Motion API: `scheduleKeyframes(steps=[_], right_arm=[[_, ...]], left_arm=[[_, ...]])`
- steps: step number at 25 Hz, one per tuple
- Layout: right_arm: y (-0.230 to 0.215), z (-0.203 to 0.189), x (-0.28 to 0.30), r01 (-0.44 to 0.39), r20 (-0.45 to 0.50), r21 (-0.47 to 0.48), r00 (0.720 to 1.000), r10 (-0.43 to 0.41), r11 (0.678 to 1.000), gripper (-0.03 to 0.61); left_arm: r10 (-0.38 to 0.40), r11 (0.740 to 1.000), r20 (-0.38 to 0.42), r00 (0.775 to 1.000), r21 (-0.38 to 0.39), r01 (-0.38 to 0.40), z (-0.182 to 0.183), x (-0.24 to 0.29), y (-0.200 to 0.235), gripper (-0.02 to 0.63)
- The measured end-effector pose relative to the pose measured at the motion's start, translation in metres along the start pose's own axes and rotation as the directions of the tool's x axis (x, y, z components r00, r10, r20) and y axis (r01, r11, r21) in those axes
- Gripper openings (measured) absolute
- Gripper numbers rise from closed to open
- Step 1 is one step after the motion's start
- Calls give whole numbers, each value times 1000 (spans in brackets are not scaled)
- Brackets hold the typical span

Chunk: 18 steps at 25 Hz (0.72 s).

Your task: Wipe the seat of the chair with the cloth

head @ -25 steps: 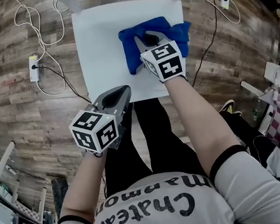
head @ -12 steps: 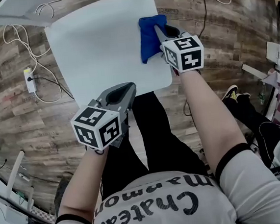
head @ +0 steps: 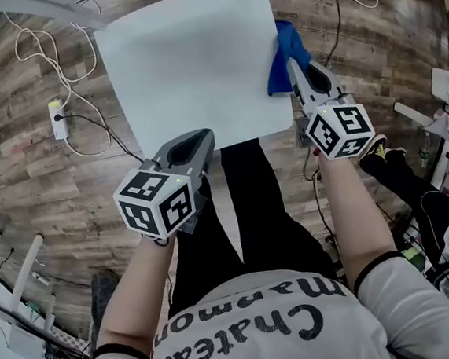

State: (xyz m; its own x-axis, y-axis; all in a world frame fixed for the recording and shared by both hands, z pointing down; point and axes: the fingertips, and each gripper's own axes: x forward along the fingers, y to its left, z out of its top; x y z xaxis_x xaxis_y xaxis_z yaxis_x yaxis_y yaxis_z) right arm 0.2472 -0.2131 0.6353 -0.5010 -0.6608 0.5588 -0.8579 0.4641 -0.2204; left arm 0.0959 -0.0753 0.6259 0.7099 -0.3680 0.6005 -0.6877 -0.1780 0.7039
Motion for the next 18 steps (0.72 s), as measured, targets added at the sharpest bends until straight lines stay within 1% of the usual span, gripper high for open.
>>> scheduleKeyframes(steps=[1,3,5,7,8,11,12,15,16,17,18], right_arm=[[24,12,-1,-28,29,-55,999,30,998,28],[81,33,-1,-88,76,-152,992,100,984,28],[138,47,4,-154,97,-223,979,179,963,29],[188,53,13,-209,95,-266,966,241,941,28],[208,54,19,-229,92,-267,961,261,936,29],[262,52,34,-299,84,-221,942,324,928,28],[281,50,38,-332,76,-219,931,356,917,28],[331,42,47,-441,23,-217,890,456,871,28],[343,38,51,-460,-1,-212,883,470,863,28],[351,32,57,-465,-28,-210,882,471,860,28],[355,23,64,-459,-58,-218,887,459,861,28]], left_arm=[[7,1000,9,1000,-7,-7,1,-7,6,6],[19,1000,20,1000,-17,-19,-1,-22,18,6],[34,999,23,999,-16,-34,-5,-40,31,7],[46,999,27,999,-17,-46,-7,-57,44,6],[49,999,29,998,-19,-49,-8,-66,51,6],[53,998,29,998,-21,-53,-12,-93,71,6],[54,998,27,998,-19,-53,-14,-102,78,6],[55,998,22,998,-9,-55,-15,-126,96,7],[55,999,21,998,-4,-55,-15,-133,101,6],[53,999,20,998,2,-53,-14,-140,106,7],[52,999,19,998,7,-52,-13,-146,111,7]])
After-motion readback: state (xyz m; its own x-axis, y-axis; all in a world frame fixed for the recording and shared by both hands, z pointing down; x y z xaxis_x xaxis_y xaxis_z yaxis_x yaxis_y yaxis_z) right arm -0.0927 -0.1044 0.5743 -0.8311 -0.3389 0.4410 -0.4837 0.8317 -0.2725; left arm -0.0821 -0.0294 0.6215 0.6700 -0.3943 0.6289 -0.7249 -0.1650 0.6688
